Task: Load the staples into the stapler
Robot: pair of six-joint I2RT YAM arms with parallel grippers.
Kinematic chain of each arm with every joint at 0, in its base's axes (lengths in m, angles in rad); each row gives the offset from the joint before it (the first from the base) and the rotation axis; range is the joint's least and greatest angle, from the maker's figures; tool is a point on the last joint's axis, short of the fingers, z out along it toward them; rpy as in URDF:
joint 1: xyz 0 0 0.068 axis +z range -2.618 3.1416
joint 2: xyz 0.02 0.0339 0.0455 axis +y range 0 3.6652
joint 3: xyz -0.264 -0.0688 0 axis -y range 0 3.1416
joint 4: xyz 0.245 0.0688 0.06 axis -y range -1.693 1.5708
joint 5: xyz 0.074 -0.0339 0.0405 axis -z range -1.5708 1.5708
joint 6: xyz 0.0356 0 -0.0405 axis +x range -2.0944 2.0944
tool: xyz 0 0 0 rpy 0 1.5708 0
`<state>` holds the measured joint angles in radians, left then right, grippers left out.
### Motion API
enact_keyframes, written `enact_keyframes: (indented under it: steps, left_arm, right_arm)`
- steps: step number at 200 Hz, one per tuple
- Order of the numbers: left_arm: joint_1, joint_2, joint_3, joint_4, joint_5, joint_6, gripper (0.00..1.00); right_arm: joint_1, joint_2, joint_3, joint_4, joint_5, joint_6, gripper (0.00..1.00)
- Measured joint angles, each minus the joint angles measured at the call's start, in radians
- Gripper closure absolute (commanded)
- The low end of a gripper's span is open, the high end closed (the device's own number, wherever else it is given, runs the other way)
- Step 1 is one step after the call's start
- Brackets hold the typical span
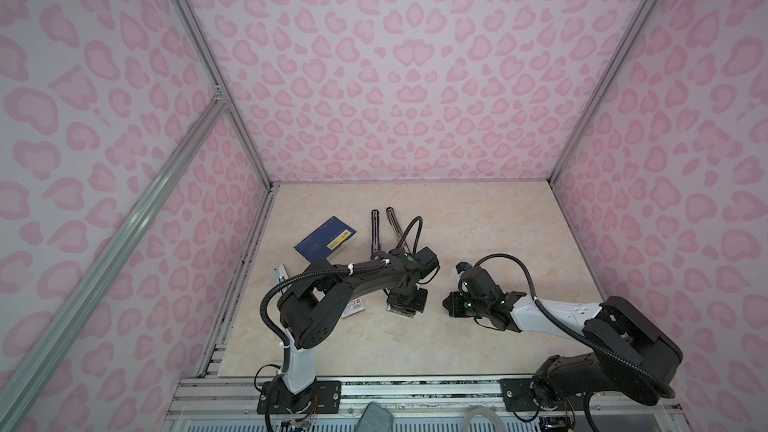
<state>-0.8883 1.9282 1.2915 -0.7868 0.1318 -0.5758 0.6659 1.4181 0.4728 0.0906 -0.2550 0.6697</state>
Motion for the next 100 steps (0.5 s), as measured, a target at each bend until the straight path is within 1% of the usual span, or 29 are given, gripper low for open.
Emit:
enact_keyframes:
  steps: [100]
  left_arm:
    - [-0.002, 0.023, 0.029, 0.0, -0.009, 0.0, 0.84]
  right_arm:
    - [-0.001, 0.01, -0.011, 0.039, -0.007, 0.0, 0.85]
